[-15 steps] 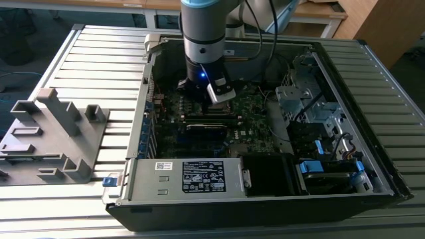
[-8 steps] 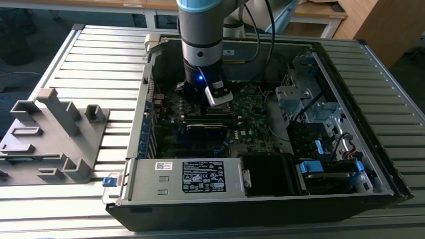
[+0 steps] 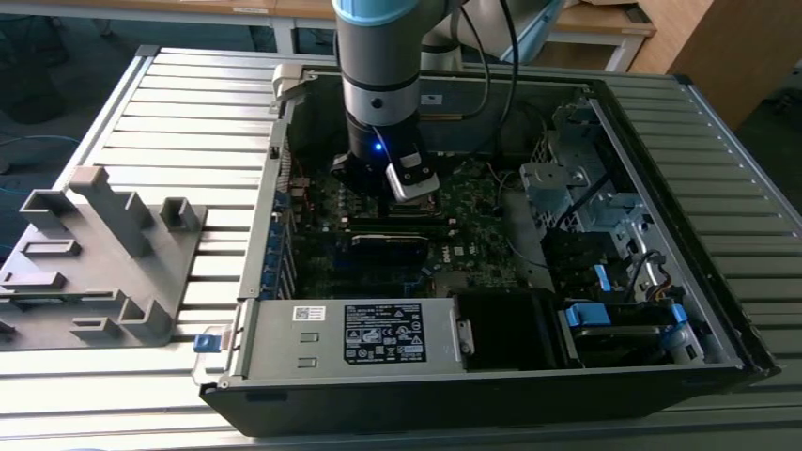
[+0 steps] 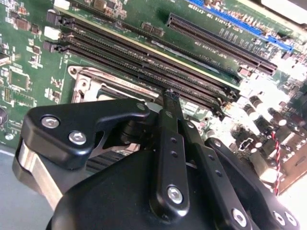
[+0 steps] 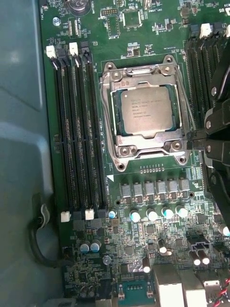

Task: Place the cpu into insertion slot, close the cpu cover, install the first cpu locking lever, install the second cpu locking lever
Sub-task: 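Install the second cpu locking lever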

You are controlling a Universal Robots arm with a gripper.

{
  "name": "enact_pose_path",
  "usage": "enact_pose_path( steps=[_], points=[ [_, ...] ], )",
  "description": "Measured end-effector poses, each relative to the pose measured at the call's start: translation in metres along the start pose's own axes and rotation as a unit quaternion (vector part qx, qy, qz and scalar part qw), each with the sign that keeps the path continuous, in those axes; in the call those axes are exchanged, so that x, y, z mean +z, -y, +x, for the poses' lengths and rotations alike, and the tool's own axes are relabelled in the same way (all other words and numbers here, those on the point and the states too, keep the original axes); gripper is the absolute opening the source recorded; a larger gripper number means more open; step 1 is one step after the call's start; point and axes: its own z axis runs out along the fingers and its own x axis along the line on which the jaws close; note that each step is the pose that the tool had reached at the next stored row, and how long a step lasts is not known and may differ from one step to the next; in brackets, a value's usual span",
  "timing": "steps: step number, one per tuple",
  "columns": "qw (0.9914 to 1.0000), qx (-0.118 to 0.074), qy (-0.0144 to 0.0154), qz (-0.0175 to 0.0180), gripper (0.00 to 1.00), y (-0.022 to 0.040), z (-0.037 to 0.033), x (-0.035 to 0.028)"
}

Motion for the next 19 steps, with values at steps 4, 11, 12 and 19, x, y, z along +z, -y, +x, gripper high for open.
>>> enact_pose_path(
  steps=[4, 11, 12, 19],
  points=[
    [1.00000, 0.000, -0.0005, -0.0030, 0.11, 0.0005, 0.0018, 0.0021],
    [0.99987, 0.001, -0.0020, -0.0159, 0.11, 0.0014, 0.0050, 0.0054],
    [0.99980, 0.001, -0.0025, -0.0197, 0.11, 0.0015, 0.0051, 0.0055],
    [0.99963, 0.001, -0.0033, -0.0268, 0.11, 0.0018, 0.0053, 0.0050]
  ],
)
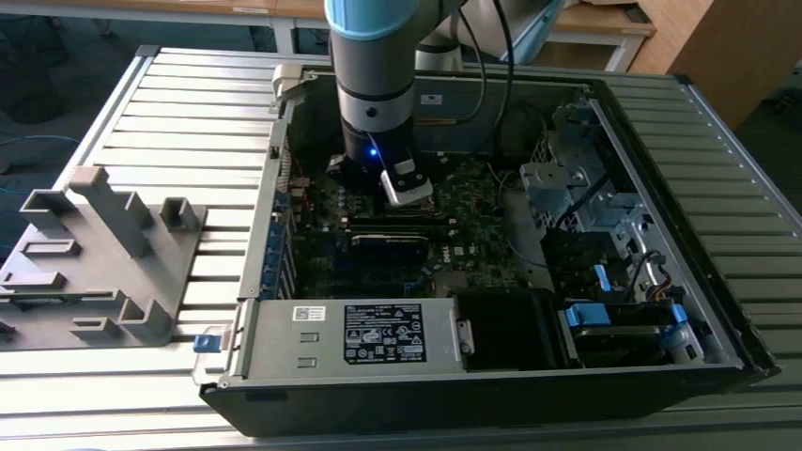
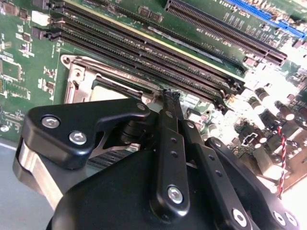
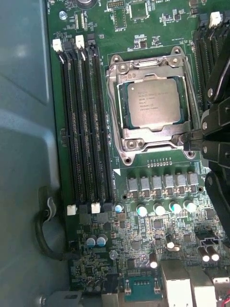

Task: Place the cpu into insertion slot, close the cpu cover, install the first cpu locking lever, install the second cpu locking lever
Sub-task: 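Install the second cpu locking lever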

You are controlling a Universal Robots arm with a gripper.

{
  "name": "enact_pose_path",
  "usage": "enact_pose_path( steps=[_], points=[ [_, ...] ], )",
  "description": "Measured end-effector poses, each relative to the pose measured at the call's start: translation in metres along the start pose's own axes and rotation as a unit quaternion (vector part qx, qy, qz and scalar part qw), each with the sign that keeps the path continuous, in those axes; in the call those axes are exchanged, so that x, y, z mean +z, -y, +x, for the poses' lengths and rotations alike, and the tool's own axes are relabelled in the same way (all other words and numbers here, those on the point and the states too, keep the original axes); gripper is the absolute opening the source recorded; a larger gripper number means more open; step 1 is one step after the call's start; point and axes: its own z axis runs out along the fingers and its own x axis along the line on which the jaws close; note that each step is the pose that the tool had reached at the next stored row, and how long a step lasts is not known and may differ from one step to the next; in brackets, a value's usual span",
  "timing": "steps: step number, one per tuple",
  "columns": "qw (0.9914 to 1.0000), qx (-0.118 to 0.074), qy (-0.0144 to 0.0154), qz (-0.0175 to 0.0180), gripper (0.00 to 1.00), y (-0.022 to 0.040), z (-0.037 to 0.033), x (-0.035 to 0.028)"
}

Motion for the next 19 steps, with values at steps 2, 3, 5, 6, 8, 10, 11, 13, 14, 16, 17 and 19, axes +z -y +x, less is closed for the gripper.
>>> enact_pose_path(
  steps=[2, 3, 5, 6, 8, 10, 11, 13, 14, 16, 17, 19],
  points=[
    [1.00000, 0.000, 0.0000, -0.0001, 0.11, -0.0003, -0.0002, -0.0026],
    [1.00000, 0.000, 0.0000, 0.0000, 0.11, -0.0004, -0.0002, -0.0041],
    [1.00000, 0.000, 0.0000, 0.0001, 0.11, -0.0005, -0.0003, -0.0058],
    [1.00000, 0.000, 0.0000, 0.0001, 0.11, -0.0004, -0.0003, -0.0060],
    [1.00000, 0.000, 0.0000, 0.0000, 0.11, 0.0005, -0.0005, -0.0063],
    [1.00000, 0.000, 0.0000, 0.0001, 0.11, 0.0017, -0.0006, -0.0065],
    [1.00000, 0.000, 0.0000, 0.0001, 0.11, 0.0025, -0.0007, -0.0066],
    [1.00000, 0.000, 0.0000, 0.0001, 0.11, 0.0040, -0.0009, -0.0068],
    [1.00000, 0.000, 0.0000, 0.0001, 0.11, 0.0047, -0.0010, -0.0069],
    [1.00000, 0.000, 0.0000, 0.0001, 0.11, 0.0059, -0.0012, -0.0074],
    [1.00000, 0.000, 0.0000, 0.0002, 0.11, 0.0064, -0.0013, -0.0079],
    [1.00000, 0.000, 0.0000, 0.0001, 0.11, 0.0075, -0.0015, -0.0088]
  ],
)
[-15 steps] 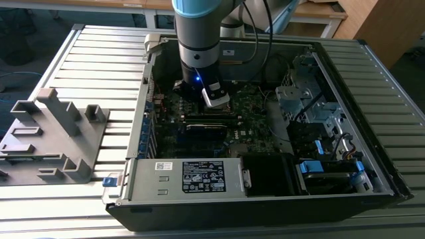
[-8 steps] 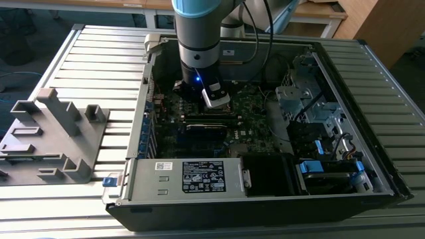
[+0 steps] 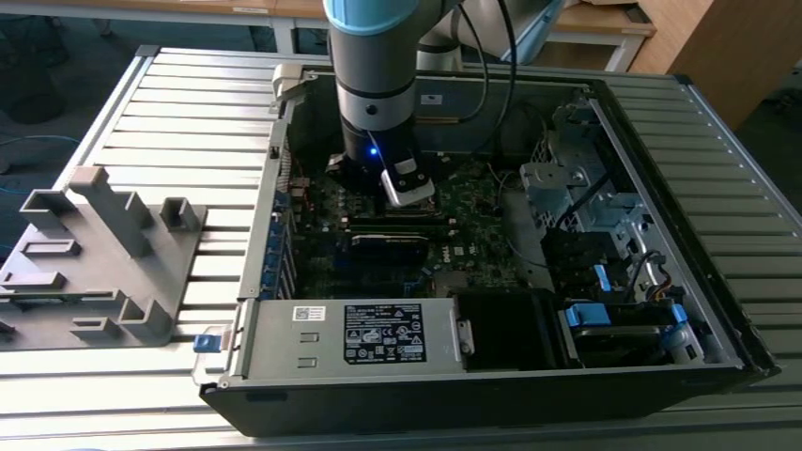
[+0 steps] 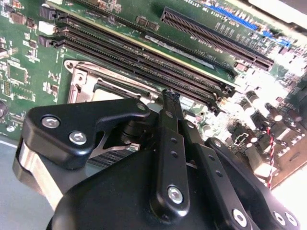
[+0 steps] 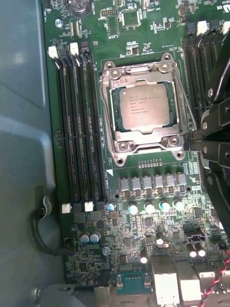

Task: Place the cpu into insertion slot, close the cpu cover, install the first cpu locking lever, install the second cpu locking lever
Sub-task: 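Install the second cpu locking lever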

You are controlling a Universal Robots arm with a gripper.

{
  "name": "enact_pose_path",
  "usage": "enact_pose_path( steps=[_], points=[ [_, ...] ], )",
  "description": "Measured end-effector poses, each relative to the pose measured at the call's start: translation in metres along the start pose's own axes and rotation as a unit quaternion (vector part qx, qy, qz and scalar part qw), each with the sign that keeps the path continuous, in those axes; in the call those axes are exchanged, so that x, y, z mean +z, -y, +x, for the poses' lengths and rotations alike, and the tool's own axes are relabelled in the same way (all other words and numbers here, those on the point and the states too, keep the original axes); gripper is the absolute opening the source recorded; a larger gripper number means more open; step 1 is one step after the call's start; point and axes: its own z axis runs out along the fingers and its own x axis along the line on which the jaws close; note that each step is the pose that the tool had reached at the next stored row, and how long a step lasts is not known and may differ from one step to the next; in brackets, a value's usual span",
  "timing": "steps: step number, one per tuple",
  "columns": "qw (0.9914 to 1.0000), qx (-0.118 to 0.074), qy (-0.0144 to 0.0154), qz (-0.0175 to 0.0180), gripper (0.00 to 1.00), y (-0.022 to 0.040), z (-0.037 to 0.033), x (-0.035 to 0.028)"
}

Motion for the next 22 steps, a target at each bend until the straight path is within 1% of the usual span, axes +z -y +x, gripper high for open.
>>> enact_pose_path(
  steps=[5, 9, 11, 13, 14, 15, 16, 18, 19, 20, 22],
  points=[
    [1.00000, 0.000, 0.0001, -0.0001, 0.11, 0.0017, -0.0002, -0.0001],
    [1.00000, 0.000, 0.0001, -0.0004, 0.11, 0.0036, -0.0001, 0.0019],
    [1.00000, 0.000, 0.0000, -0.0009, 0.11, 0.0044, 0.0003, 0.0033],
    [1.00000, 0.000, -0.0002, -0.0023, 0.11, 0.0051, 0.0007, 0.0046],
    [0.99999, 0.000, -0.0004, -0.0035, 0.11, 0.0052, 0.0009, 0.0053],
    [0.99998, 0.000, -0.0007, -0.0058, 0.11, 0.0053, 0.0010, 0.0057],
    [0.99995, 0.000, -0.0012, -0.0095, 0.11, 0.0053, 0.0011, 0.0061],
    [0.99982, 0.001, -0.0021, -0.0186, 0.11, 0.0054, 0.0012, 0.0068],
    [0.99976, 0.001, -0.0025, -0.0216, 0.11, 0.0054, 0.0013, 0.0072],
    [0.99972, 0.001, -0.0028, -0.0235, 0.11, 0.0054, 0.0014, 0.0078],
    [0.99966, 0.002, -0.0031, -0.0260, 0.11, 0.0056, 0.0015, 0.0092]
  ],
)
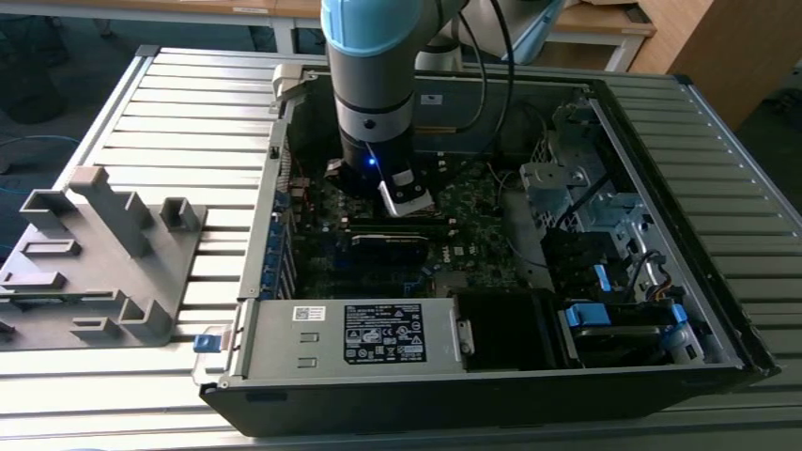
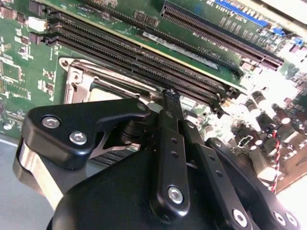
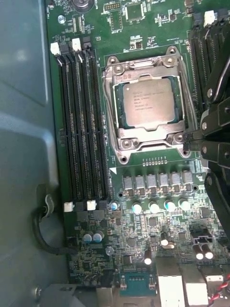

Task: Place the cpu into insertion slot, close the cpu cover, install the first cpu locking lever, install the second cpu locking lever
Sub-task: 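Install the second cpu locking lever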

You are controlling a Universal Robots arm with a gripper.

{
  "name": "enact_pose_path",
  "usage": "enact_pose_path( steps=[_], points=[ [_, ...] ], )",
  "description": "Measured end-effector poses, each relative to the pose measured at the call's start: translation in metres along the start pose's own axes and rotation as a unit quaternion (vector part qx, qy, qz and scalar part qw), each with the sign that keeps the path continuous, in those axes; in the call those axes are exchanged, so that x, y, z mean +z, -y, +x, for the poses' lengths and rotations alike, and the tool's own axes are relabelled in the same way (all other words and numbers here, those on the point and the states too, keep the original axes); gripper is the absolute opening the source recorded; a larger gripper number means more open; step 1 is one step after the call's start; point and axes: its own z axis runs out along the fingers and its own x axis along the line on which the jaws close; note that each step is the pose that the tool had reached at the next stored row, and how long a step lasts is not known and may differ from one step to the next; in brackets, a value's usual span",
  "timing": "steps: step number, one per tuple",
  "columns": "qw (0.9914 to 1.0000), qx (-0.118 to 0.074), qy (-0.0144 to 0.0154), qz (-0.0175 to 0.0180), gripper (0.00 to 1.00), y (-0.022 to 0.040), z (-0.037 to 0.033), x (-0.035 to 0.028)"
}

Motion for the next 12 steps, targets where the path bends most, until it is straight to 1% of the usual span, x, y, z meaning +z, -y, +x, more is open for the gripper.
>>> enact_pose_path(
  steps=[2, 3, 4, 5, 7, 9, 12],
  points=[
    [1.00000, 0.000, -0.0007, -0.0026, 0.11, 0.0004, 0.0001, 0.0009],
    [0.99999, 0.000, -0.0010, -0.0052, 0.11, 0.0004, 0.0002, 0.0014],
    [0.99996, 0.001, -0.0010, -0.0094, 0.11, 0.0002, 0.0002, 0.0022],
    [0.99993, 0.001, -0.0011, -0.0117, 0.11, 0.0003, 0.0002, 0.0023],
    [0.99992, 0.001, -0.0015, -0.0127, 0.11, 0.0003, 0.0003, 0.0020],
    [0.99992, 0.001, -0.0015, -0.0128, 0.11, 0.0004, 0.0007, 0.0020],
    [0.99992, 0.001, -0.0015, -0.0128, 0.11, 0.0011, 0.0046, 0.0026]
  ],
)
